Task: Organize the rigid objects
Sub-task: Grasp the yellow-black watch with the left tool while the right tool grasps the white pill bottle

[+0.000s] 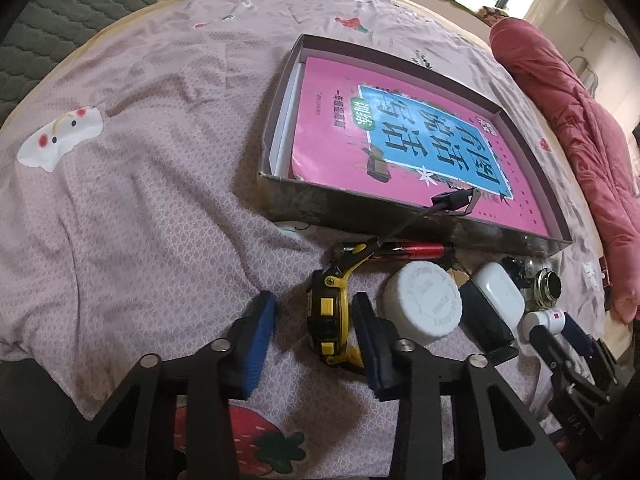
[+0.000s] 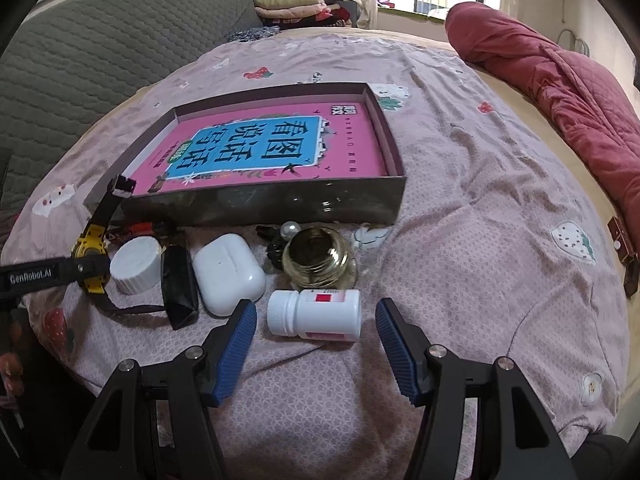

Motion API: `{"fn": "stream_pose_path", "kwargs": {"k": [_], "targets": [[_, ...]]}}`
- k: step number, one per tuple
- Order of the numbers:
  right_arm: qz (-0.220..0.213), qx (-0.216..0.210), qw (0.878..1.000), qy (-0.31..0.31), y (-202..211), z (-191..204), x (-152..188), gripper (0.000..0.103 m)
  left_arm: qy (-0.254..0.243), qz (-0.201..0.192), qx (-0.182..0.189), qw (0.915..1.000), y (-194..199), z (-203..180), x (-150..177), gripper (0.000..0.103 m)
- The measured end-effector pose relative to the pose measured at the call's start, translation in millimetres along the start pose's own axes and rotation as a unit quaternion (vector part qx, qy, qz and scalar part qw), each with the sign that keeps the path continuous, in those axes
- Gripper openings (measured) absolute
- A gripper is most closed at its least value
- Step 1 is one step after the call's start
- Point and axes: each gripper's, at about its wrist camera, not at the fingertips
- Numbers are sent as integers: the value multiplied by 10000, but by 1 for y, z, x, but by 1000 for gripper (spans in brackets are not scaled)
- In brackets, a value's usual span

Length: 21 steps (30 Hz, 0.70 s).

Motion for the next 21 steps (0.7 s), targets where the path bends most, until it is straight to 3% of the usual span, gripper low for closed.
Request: {"fn": "stream_pose_path", "kwargs": {"k": [10, 15, 21], "targets": [[108, 74, 9999, 69, -13, 7, 1, 62, 15, 36, 160, 9999, -5, -4, -2, 19], [101, 145, 9998, 113, -16, 9, 1, 61, 122, 28, 256, 9996, -7, -1, -2, 18], [95, 159, 9998, -13, -17, 2, 0, 50, 82, -48, 288, 9995, -5, -1, 0, 18]]}}
Point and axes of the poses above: each gripper's, at about its wrist camera, not at the fingertips, and y roughly against the way its jaws point, z to its left, x to its underside, and after that the axes turned 3 degrees about z, right-handed
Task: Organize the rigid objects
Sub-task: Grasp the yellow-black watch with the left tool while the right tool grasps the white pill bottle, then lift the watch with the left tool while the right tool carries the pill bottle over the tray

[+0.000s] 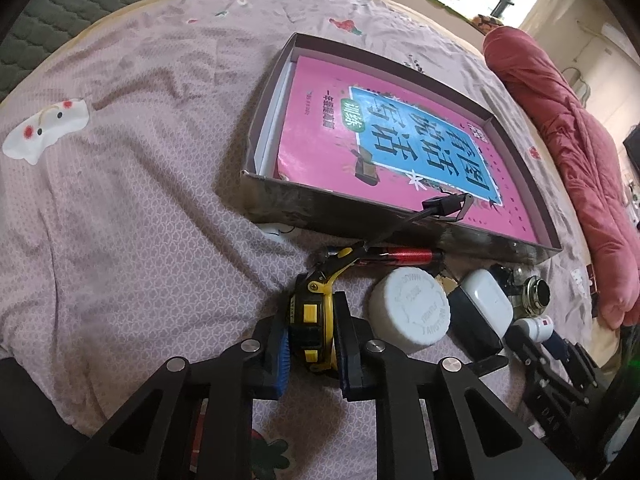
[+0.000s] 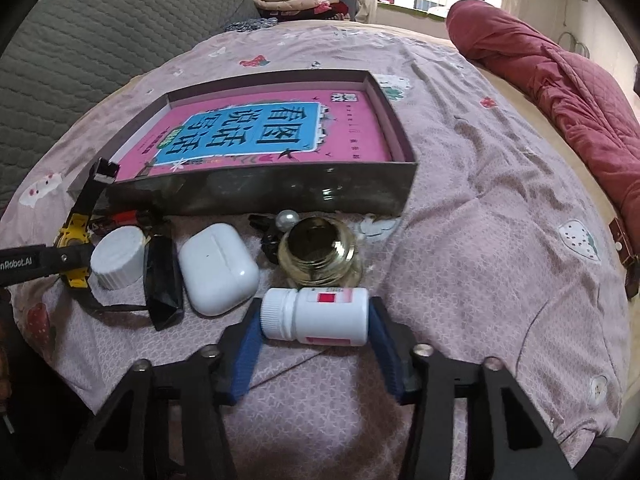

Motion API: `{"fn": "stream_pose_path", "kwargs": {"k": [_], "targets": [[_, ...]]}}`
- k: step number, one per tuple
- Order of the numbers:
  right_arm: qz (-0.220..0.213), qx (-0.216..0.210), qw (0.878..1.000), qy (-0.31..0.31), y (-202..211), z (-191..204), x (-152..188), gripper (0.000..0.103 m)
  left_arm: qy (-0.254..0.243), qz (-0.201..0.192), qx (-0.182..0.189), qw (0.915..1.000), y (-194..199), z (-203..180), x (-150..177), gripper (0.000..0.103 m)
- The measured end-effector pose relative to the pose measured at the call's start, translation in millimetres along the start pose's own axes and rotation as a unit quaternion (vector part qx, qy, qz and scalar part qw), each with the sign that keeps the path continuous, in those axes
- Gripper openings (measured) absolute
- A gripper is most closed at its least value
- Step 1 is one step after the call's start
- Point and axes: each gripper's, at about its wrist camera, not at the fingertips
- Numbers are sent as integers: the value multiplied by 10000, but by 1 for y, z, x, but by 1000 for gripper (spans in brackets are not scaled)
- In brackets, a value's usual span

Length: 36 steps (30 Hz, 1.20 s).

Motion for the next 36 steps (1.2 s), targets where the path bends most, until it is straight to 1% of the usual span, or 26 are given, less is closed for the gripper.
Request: {"fn": "stream_pose_path", "kwargs": {"k": [5, 10, 14, 20, 29, 36], "targets": [[-15, -65, 10000, -6, 2, -3, 0, 49, 1, -80, 65, 9999, 7, 3, 4, 17], [-88, -116, 9999, -22, 10, -7, 1, 49, -126, -112, 56, 9998, 13, 1, 9, 17], [-225, -157, 9996, 3, 21, -7, 0, 49, -164, -139, 69, 9997, 19, 2, 13, 17], [-513, -238, 9984, 40, 38, -5, -1, 49, -365, -260, 24, 9990, 30, -5, 19, 17], [-916, -268, 9952, 227, 57, 3, -4, 49, -524, -439, 107, 9976, 48, -10, 24, 17], [-1080, -279, 9930, 376, 64, 10, -5, 49, -619, -492, 174, 9967, 54, -15, 28, 17]]}}
Point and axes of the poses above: each gripper's, at about its wrist camera, not at the fingertips, and y roughly against the way its jaws point, z to its left, x to its underside, and after that the axes turned 3 degrees about z, right-handed
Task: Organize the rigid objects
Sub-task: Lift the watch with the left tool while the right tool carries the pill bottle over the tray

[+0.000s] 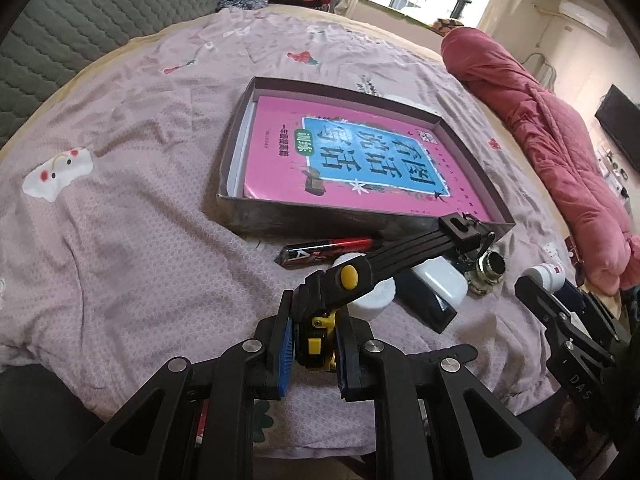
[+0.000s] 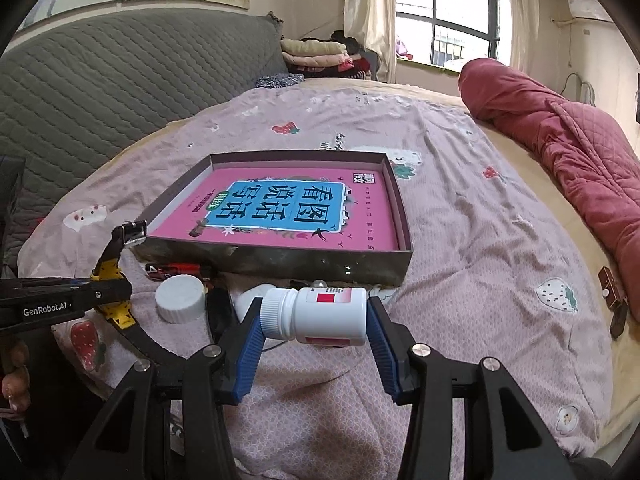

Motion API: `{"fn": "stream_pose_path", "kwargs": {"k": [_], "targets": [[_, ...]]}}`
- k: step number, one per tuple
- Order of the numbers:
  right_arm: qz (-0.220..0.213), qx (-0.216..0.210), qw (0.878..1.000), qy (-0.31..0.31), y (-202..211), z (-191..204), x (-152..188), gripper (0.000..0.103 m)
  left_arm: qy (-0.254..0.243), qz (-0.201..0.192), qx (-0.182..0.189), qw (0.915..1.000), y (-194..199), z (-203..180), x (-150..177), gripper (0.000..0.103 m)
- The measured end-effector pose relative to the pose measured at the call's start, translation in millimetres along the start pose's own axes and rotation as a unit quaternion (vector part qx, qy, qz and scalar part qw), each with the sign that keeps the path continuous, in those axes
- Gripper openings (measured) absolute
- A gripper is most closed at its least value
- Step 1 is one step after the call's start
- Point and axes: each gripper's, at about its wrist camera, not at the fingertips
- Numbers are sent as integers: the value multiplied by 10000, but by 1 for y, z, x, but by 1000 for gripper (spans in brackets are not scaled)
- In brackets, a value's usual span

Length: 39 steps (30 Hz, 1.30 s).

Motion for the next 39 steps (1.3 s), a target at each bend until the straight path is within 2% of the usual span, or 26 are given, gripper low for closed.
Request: {"fn": "stream_pose_path", "kwargs": {"k": [7, 16, 21, 29, 39], "targets": [[-247, 20, 9996, 126, 8, 4, -3, 49, -21, -209, 95, 9997, 18, -3, -4, 17], [-761, 58, 9966, 320, 27, 11, -13, 49, -138, -614, 12, 9980, 36, -10, -11, 17], [-956, 61, 9943, 476, 33, 19, -17, 49, -123, -711, -3, 9974, 40, -11, -17, 17], [-1099, 114, 9933, 328, 31, 10, -25, 49, 93, -908, -2, 9958, 44, -5, -36, 17], [-1202, 212, 9924, 152, 25, -7, -34, 49, 505, -922, -23, 9945, 34, 5, -63, 17]]}}
Point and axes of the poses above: each gripper's, at about its wrist camera, not at the fingertips, and y roughly against the way its jaws point, z to its left, x to its underside, and after that the axes turned 3 degrees about z, right-handed
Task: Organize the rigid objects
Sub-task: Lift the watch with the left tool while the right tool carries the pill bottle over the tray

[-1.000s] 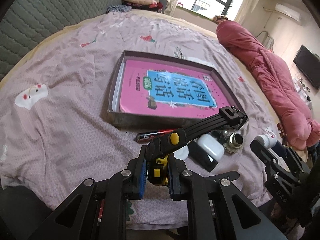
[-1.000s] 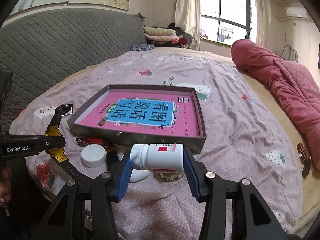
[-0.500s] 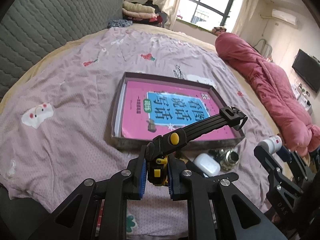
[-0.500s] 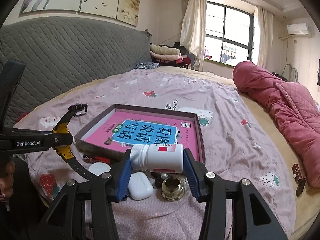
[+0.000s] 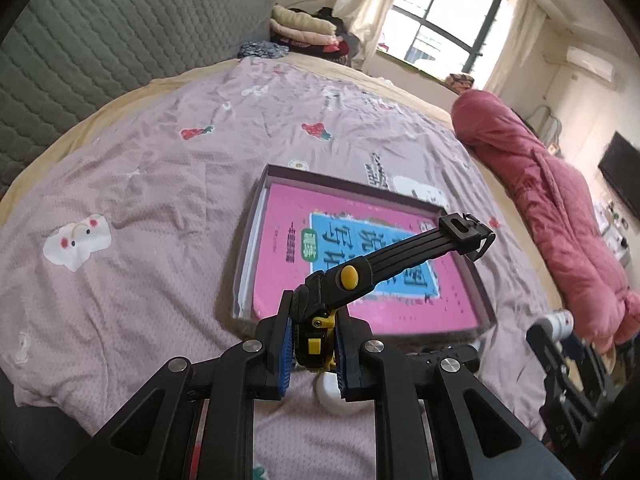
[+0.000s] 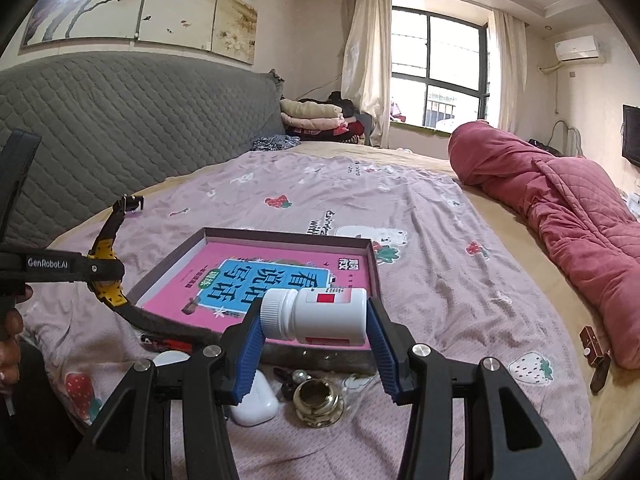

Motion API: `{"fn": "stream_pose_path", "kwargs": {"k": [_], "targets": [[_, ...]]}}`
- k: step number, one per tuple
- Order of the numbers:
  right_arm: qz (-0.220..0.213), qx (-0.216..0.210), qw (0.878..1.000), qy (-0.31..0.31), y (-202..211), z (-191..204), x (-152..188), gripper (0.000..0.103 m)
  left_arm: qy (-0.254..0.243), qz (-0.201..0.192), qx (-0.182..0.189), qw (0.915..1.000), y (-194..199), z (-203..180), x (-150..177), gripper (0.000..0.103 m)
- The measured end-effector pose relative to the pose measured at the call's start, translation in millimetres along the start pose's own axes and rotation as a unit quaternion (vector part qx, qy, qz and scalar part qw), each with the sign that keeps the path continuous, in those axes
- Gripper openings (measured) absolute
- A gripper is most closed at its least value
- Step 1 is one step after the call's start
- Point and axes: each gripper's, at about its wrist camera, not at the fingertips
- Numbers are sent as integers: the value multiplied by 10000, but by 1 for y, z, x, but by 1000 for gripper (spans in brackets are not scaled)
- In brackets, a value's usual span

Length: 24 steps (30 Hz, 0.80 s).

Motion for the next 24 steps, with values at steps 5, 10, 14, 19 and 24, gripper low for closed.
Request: {"fn": "stream_pose_path", "kwargs": {"k": [5, 10, 14, 19, 24], "targets": [[-132, 112, 9998, 15, -8, -9, -5, 49, 298, -76, -63, 9995, -7, 2, -15, 17], [-186, 168, 9997, 19, -19, -14, -11, 49, 681, -37, -145, 9976, -20, 7, -27, 17], [-178, 117, 9997, 70, -28, -14, -13, 49, 848, 33, -291, 9960, -35, 7, -31, 17], [-16, 18, 9999, 132, -43, -12, -12, 49, 897, 129, -487, 9947, -54, 7, -34, 17], [251, -51, 9996, 112, -59, -14, -8, 50, 871, 289, -654, 9936, -72, 7, -30, 17]]}}
Point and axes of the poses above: each gripper's, at about its wrist camera, not at the fingertips, and y roughly against the way its jaws point, z to its left, x to its underside, and after that the axes turned 3 degrees about z, right-handed
